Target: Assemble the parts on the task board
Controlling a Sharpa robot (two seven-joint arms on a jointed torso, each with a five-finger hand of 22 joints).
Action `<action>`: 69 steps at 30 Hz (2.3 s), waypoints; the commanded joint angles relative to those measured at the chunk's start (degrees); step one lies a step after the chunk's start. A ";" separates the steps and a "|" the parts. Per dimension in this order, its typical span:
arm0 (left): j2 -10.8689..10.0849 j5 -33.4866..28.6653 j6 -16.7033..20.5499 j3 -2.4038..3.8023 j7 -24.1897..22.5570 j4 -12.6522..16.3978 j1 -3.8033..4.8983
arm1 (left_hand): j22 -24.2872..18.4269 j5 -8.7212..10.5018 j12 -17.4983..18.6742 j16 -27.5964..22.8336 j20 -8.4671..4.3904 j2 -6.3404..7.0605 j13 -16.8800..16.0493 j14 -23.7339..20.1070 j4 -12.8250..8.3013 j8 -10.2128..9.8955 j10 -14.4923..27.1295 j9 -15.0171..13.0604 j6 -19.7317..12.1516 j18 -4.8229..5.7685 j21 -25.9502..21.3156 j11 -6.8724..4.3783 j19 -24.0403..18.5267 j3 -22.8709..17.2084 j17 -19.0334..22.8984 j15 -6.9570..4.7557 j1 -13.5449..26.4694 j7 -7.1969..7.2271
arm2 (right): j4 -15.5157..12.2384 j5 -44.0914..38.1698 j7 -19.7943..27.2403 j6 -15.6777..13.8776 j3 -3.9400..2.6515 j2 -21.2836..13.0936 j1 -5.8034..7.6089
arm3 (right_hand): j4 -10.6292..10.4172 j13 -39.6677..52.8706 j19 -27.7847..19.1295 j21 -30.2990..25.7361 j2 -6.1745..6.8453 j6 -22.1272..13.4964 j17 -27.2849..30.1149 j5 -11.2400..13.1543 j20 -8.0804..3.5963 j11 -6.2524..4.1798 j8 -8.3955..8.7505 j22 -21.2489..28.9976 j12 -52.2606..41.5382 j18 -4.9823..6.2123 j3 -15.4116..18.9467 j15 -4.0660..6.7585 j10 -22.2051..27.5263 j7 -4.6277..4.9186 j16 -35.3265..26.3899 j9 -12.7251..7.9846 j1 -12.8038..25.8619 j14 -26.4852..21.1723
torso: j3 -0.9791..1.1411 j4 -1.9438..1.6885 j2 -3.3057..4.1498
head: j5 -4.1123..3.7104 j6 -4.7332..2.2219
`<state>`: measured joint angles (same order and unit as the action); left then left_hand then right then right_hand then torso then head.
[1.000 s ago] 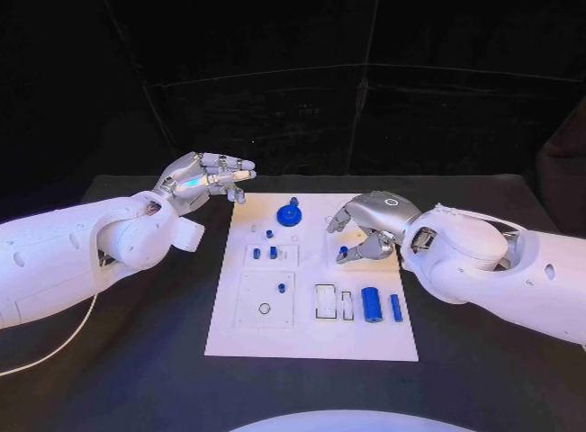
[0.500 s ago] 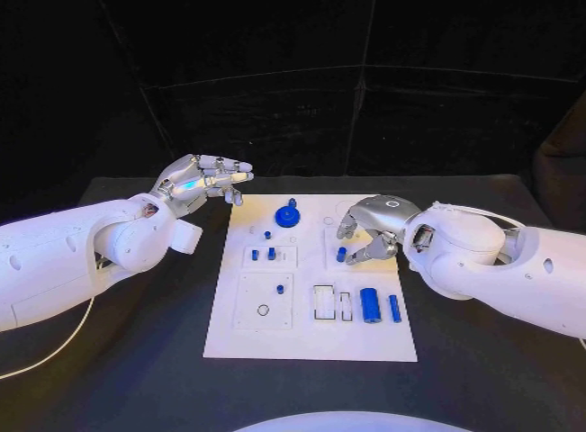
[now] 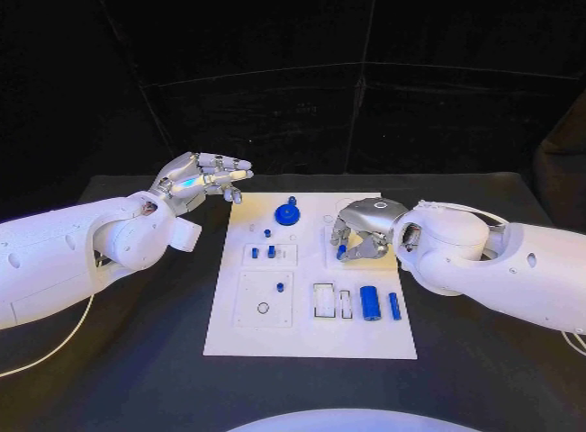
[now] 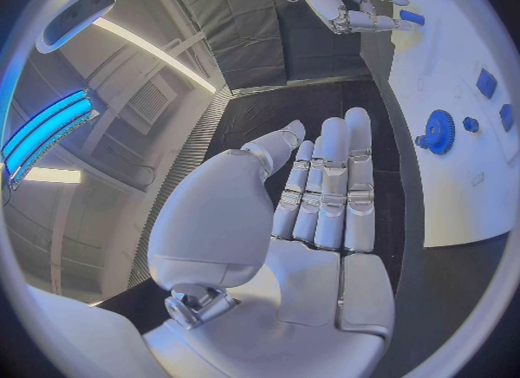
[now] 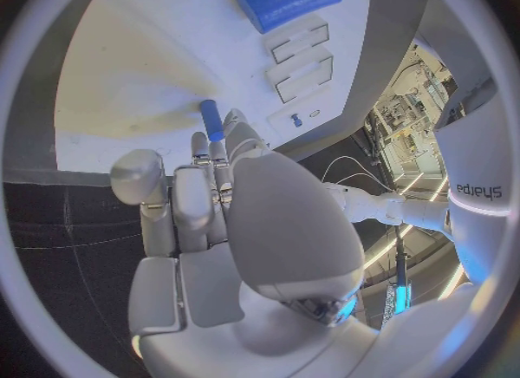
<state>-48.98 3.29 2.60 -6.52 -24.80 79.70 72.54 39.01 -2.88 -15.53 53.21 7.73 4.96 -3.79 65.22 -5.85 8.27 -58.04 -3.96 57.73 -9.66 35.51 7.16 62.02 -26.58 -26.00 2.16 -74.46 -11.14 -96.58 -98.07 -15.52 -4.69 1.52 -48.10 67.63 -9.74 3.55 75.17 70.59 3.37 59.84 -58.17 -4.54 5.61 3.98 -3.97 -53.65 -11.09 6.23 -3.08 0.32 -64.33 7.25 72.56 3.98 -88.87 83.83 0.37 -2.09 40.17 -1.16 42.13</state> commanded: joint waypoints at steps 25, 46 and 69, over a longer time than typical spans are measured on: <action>-0.04 -0.25 -0.76 0.02 -0.18 0.01 0.06 | -0.06 -0.14 -0.22 0.34 0.02 -0.18 -0.01 -0.26 -0.02 0.38 0.38 0.04 -0.40 -0.86 -0.36 0.15 0.31 0.21 0.06 -0.01 -0.53 -0.19 | 0.74 -1.83 2.07 -4.81 0.01 0.90 -0.30 | 3.65 0.33 1.34 2.13 -0.62 5.64 -1.98 1.45 -0.95 -0.56 -0.57 -2.89 3.67 0.05 -12.50 1.12 -7.34 0.32 2.10 0.06 -2.82 1.51 | -0.02 0.00 -0.04 | -0.03 0.63; 0.12 -0.25 -0.72 0.01 -0.21 0.03 0.06 | -0.17 -0.14 -0.34 0.37 0.02 -0.29 -0.02 -0.34 -0.12 0.48 0.45 0.03 -0.46 -0.85 -0.45 0.17 0.35 0.34 0.19 0.01 -0.66 -0.22 | -7.45 3.34 6.50 -13.18 -0.23 0.47 -0.22 | 6.68 0.50 1.78 3.34 2.51 5.29 -2.20 1.20 -0.64 -0.17 0.16 -4.55 5.99 -0.15 -20.29 0.69 -8.31 0.98 2.76 -0.11 1.31 1.48 | -0.10 0.03 -0.04 | 0.88 0.36; 0.43 -0.25 -0.67 0.02 -0.36 0.43 0.10 | -0.38 -0.09 -0.60 0.52 0.07 -0.36 -0.02 -0.42 -0.08 0.69 0.63 0.03 -0.62 -0.81 -0.63 0.23 0.43 0.87 0.45 0.10 -0.46 -0.28 | -0.12 -1.02 10.21 -6.19 1.75 14.50 -5.21 | 8.19 0.50 1.45 3.26 3.12 4.57 -1.92 0.68 -0.47 0.17 0.24 -4.29 6.85 -0.08 -22.98 0.44 -7.97 1.31 2.79 -0.15 2.70 1.36 | -0.09 -0.15 -0.04 | 3.92 2.51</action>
<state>-48.62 3.27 2.47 -6.55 -24.71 79.99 72.55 38.66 -2.88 -15.93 53.43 7.73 4.66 -3.79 65.22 -5.98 8.77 -57.83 -3.96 57.53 -9.66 35.06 7.37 62.01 -25.91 -25.58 2.16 -74.77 -11.34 -96.90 -97.90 -6.39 -13.29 3.27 -33.72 62.39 -1.64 3.99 76.70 73.66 6.69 64.66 -60.14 -3.70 4.92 5.00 -3.94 -57.99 -4.42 6.23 -25.67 1.14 -71.27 8.60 75.09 3.93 -86.75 83.84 0.25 -2.27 40.16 2.59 44.48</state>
